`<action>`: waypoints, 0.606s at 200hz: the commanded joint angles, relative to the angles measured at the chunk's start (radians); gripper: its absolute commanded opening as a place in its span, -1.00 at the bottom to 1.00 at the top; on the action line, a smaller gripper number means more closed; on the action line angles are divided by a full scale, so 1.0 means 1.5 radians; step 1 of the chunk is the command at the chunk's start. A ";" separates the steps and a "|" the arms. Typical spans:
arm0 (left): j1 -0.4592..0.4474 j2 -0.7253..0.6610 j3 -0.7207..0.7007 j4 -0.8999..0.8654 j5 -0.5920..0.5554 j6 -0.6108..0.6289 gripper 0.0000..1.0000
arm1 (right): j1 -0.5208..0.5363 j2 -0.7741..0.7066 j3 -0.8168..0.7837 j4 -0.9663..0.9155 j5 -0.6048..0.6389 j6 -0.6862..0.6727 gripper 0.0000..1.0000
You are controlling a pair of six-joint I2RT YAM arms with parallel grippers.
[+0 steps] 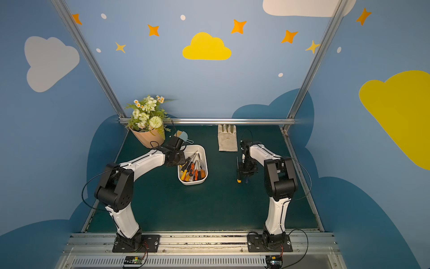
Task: Take out the screwdriver from the storage box
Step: Place the screwdriver at the center of the board.
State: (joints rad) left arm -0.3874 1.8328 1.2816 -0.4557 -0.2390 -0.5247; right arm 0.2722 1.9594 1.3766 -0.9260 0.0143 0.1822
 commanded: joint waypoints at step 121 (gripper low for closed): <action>-0.002 -0.025 0.015 0.004 0.003 0.003 -0.95 | 0.006 -0.098 0.034 -0.020 0.028 0.034 -0.24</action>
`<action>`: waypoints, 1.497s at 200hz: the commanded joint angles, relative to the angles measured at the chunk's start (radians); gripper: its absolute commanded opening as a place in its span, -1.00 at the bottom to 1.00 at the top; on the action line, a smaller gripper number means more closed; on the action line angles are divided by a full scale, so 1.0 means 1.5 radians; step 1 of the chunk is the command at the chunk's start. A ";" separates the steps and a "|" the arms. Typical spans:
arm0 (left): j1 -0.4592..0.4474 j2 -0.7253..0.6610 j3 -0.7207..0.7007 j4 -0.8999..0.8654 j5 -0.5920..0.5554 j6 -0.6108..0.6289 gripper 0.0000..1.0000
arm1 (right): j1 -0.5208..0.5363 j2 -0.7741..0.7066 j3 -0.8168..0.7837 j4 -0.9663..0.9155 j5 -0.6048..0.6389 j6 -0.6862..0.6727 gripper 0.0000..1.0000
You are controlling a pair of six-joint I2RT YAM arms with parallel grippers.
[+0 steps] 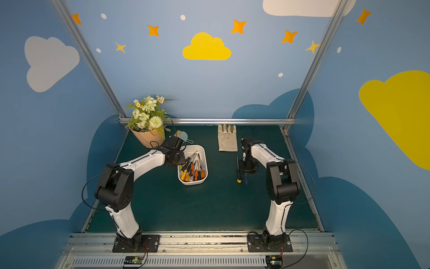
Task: Take out the screwdriver from the storage box
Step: Place the screwdriver at the center of the board, then pick up the screwdriver from the storage box.
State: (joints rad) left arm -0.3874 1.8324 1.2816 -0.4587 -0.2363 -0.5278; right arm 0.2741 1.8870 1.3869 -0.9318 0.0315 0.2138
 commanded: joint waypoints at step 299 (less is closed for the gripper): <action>-0.003 -0.090 -0.059 0.113 0.055 -0.012 -0.96 | 0.336 0.168 0.323 0.066 -0.197 0.138 0.08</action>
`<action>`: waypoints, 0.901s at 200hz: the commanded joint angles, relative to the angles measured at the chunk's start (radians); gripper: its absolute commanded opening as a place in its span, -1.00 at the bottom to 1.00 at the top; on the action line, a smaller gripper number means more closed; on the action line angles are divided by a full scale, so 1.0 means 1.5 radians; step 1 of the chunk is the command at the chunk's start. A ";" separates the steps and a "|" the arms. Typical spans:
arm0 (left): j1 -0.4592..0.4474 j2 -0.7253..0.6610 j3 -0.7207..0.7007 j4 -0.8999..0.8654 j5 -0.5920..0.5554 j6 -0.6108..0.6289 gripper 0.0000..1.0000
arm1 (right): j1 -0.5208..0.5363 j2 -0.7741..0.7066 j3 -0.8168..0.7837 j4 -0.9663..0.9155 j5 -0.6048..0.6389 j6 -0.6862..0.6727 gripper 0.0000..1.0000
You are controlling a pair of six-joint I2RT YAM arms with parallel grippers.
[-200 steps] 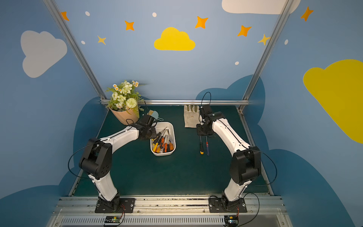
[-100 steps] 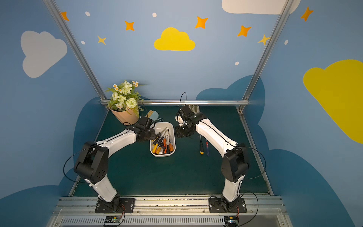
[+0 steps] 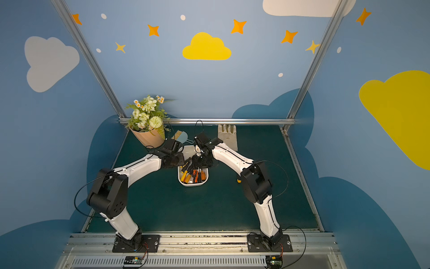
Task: Take out the screwdriver from the storage box
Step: Pick up the screwdriver from the storage box.
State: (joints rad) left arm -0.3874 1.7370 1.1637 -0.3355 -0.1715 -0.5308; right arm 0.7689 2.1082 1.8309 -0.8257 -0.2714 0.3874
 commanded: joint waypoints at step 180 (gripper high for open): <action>-0.005 -0.016 0.027 0.019 0.026 -0.014 -0.96 | 0.015 0.152 0.112 -0.064 0.057 0.030 -0.08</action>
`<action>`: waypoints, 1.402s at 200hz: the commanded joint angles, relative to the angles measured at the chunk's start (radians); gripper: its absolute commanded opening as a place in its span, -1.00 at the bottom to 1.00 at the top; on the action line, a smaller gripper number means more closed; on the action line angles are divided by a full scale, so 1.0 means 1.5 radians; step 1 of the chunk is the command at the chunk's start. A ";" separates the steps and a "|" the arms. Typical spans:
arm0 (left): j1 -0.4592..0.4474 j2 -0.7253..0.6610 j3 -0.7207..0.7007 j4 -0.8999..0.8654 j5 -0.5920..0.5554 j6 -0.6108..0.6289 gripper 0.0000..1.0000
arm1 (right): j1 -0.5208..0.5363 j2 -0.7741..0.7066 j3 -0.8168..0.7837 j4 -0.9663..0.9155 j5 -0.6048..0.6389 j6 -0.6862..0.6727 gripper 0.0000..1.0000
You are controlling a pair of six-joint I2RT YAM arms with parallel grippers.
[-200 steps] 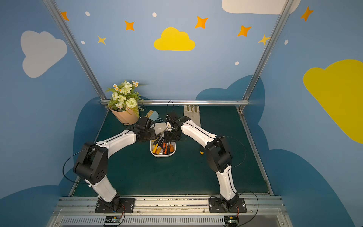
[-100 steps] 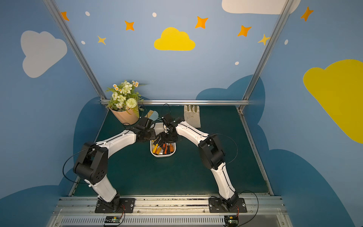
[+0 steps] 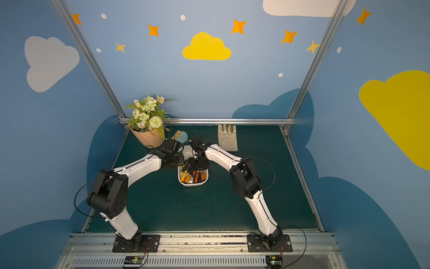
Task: Take out the screwdriver from the storage box
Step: Pick up the screwdriver from the storage box.
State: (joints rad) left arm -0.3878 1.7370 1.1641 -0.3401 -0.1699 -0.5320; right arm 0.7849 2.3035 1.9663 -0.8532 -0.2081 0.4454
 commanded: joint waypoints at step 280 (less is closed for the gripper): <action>-0.003 -0.014 0.034 0.007 0.014 -0.016 -0.96 | -0.037 -0.233 -0.113 -0.024 0.076 -0.078 -1.00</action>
State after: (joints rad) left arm -0.3912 1.7370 1.1725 -0.3611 -0.1577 -0.5465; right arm 0.7650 2.0254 1.8420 -0.8867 -0.1272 0.3462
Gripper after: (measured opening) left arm 0.082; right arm 0.246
